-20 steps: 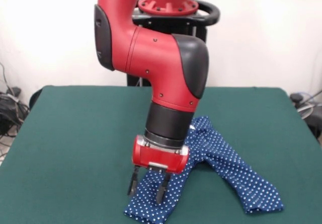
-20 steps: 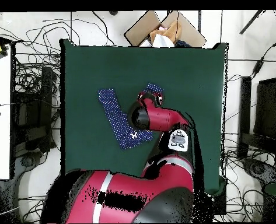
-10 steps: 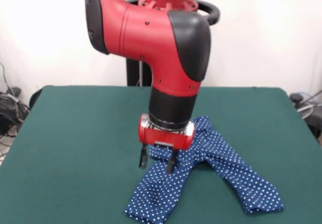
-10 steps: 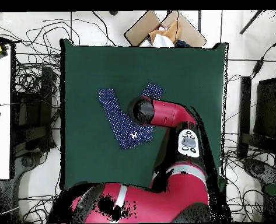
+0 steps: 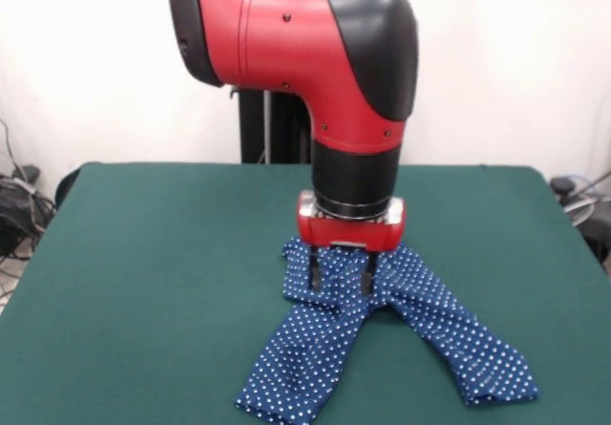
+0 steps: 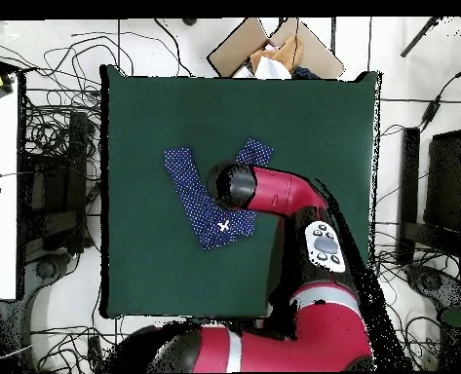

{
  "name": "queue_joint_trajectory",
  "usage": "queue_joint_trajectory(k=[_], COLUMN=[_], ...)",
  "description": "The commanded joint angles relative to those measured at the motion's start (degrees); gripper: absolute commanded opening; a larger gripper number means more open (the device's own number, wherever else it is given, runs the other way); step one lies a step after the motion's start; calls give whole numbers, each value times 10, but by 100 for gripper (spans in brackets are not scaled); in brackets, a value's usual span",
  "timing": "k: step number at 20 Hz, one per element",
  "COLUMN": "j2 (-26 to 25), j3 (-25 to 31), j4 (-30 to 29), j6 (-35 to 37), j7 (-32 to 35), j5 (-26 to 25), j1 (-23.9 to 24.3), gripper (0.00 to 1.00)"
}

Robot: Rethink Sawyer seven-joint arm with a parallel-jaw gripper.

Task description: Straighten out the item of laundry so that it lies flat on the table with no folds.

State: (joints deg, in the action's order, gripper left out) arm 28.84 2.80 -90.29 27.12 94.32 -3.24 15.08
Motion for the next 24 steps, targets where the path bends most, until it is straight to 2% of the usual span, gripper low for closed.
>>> queue_joint_trajectory(k=[1,6,12,18,24], j2=[-12,-29,-27,-38,-2], j3=[125,125,72,19,12], j4=[-95,-77,-68,-63,-97], j6=[15,24,52,8,15], j7=[-23,-30,17,57,60], j5=[-16,-41,-62,-93,-98], j1=[21,14,-29,-69,-72], gripper=[100,100,100,100,100])
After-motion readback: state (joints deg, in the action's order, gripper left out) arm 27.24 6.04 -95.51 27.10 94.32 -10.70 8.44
